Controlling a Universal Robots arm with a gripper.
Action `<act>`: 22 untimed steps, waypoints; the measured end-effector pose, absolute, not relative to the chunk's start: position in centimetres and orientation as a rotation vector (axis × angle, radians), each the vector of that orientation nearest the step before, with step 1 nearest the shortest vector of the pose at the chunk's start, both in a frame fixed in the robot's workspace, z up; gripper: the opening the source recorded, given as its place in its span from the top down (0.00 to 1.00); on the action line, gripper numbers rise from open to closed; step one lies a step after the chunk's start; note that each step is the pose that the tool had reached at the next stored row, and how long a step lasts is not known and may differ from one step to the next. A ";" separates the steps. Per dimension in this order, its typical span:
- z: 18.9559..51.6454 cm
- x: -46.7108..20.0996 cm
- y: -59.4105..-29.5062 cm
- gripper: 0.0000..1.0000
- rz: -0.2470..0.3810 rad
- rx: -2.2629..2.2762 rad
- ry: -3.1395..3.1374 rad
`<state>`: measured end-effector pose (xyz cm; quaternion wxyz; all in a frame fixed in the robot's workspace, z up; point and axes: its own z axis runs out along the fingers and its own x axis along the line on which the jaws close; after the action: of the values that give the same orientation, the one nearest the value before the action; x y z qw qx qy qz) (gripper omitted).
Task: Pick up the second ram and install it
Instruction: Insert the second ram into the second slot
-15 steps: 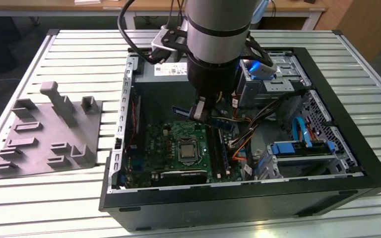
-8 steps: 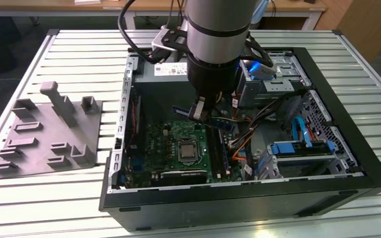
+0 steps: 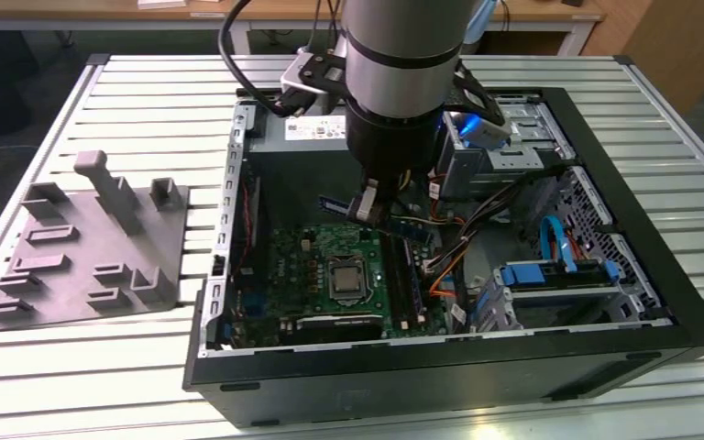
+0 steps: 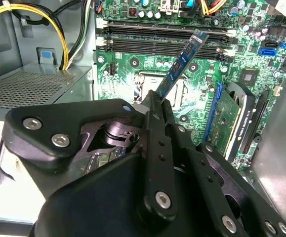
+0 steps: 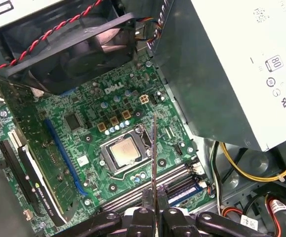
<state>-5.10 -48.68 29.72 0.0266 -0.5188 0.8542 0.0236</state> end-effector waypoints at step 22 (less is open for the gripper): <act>29.7 -5.1 -48.7 0.86 0.070 -1.548 2.671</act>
<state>-5.10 -48.68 29.65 0.0270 -0.5012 0.8646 0.0228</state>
